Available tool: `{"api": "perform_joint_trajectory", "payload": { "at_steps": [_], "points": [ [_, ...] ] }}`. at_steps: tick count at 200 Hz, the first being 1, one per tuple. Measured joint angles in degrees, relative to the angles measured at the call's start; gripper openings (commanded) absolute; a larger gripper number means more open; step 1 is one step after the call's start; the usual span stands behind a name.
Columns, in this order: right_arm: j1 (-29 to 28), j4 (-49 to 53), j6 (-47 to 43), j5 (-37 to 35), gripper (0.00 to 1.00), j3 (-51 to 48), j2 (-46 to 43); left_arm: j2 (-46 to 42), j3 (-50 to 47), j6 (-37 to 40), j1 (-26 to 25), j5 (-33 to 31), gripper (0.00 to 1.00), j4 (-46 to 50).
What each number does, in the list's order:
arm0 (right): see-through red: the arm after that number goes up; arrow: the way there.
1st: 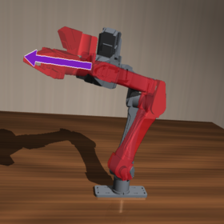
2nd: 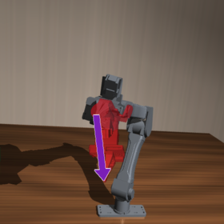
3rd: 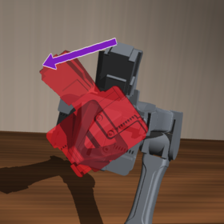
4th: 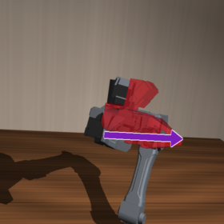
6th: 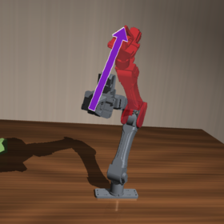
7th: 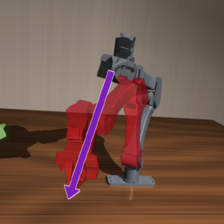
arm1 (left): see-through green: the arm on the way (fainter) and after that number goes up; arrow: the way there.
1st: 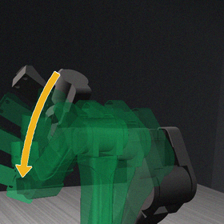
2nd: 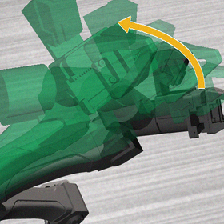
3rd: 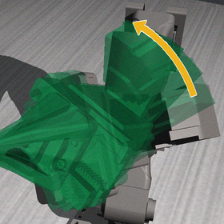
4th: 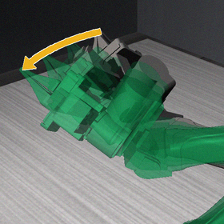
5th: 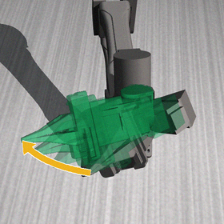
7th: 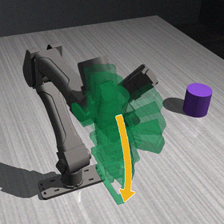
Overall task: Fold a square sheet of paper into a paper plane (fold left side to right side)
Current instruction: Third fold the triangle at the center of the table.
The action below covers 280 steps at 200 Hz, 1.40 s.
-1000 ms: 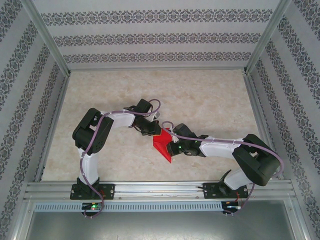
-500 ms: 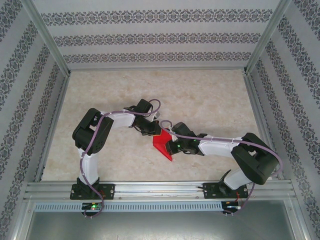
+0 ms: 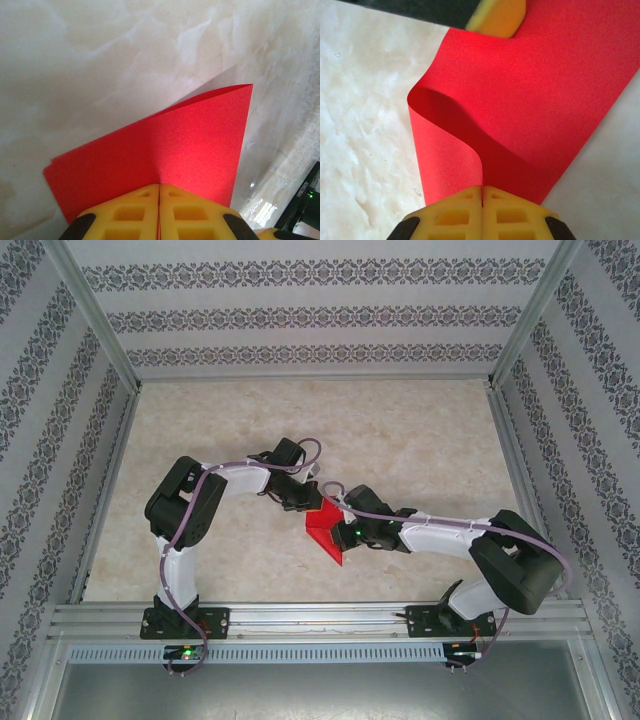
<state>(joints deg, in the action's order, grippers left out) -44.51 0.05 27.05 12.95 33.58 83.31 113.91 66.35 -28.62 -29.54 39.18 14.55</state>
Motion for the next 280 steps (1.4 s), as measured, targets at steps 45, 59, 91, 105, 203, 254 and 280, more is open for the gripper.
{"api": "perform_joint_trajectory", "payload": {
  "at_steps": [45,59,91,105,203,254,280],
  "points": [
    [0.0,0.7,0.0,-0.1,0.0,0.0,-0.1,0.0,0.0,0.0,0.0,0.0,0.07,0.0],
    [0.0,0.7,0.0,-0.1,0.0,0.0,0.3,0.0,0.0,0.0,0.0,0.0,0.07,0.0],
    [0.0,1.1,0.0,-0.3,0.0,0.1,1.6,0.0,0.0,0.0,0.0,0.0,0.07,0.0],
    [0.0,1.1,0.0,-0.5,0.0,0.2,1.7,0.0,0.0,0.0,0.0,0.0,0.07,0.0],
    [0.0,1.1,0.0,-1.2,0.0,0.3,1.7,0.0,0.0,0.0,0.0,0.0,0.07,0.0],
    [0.1,1.7,-0.2,-1.4,0.0,1.0,1.7,0.0,0.0,0.0,0.0,0.0,0.07,0.0],
    [0.1,1.7,-0.4,-1.4,0.0,1.3,1.7,0.0,0.0,0.0,0.0,0.0,0.07,0.0]
  ]
}}
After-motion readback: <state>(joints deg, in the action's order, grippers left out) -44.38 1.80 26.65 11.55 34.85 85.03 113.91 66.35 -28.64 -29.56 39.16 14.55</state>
